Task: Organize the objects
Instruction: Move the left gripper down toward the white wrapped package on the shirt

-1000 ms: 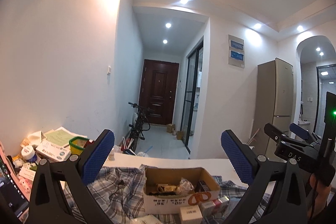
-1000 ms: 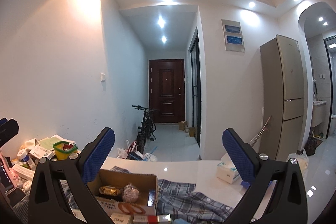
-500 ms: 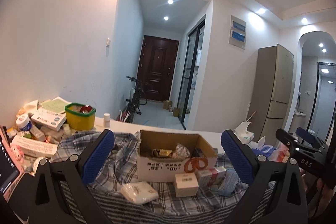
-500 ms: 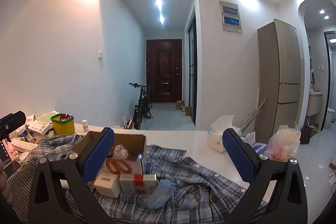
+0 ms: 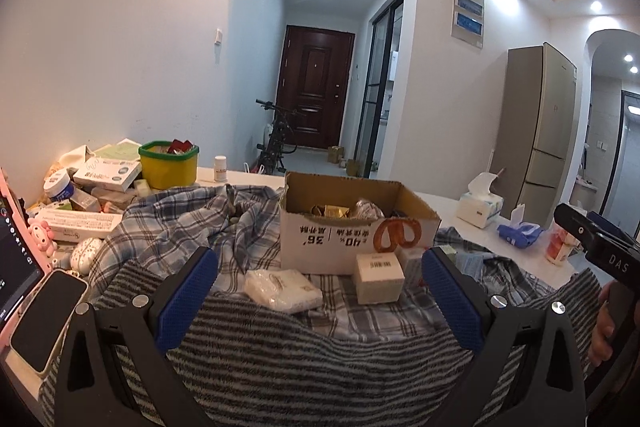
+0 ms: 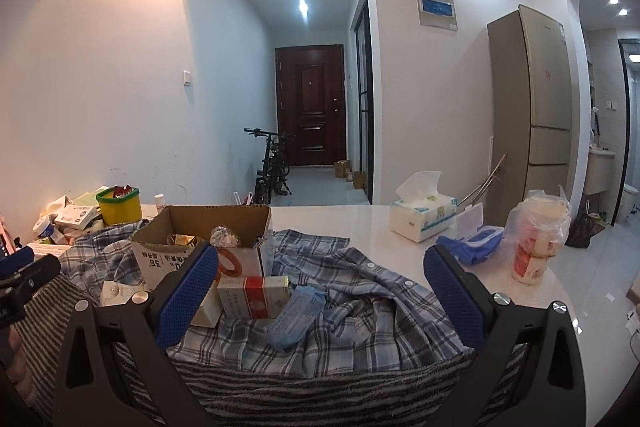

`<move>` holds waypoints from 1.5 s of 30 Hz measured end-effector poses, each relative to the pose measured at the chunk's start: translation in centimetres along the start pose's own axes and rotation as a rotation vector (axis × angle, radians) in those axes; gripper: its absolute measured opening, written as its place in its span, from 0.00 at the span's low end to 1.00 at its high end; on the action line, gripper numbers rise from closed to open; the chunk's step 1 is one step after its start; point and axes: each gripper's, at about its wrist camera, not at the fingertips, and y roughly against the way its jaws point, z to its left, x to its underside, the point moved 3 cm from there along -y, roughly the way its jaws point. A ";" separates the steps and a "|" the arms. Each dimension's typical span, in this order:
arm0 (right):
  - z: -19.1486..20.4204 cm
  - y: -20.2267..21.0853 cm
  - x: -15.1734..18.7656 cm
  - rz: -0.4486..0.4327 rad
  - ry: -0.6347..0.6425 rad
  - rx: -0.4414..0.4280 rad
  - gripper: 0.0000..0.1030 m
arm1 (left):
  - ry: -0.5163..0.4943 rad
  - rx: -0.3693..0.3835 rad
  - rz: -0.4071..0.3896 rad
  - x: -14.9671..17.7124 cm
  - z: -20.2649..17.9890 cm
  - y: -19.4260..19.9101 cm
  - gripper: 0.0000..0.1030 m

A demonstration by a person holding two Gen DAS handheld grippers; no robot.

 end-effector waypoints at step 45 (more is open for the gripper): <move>5.5 -10.2 3.8 0.306 0.133 -0.095 0.99 | -0.193 0.047 0.577 2.3 2.6 -17.0 1.00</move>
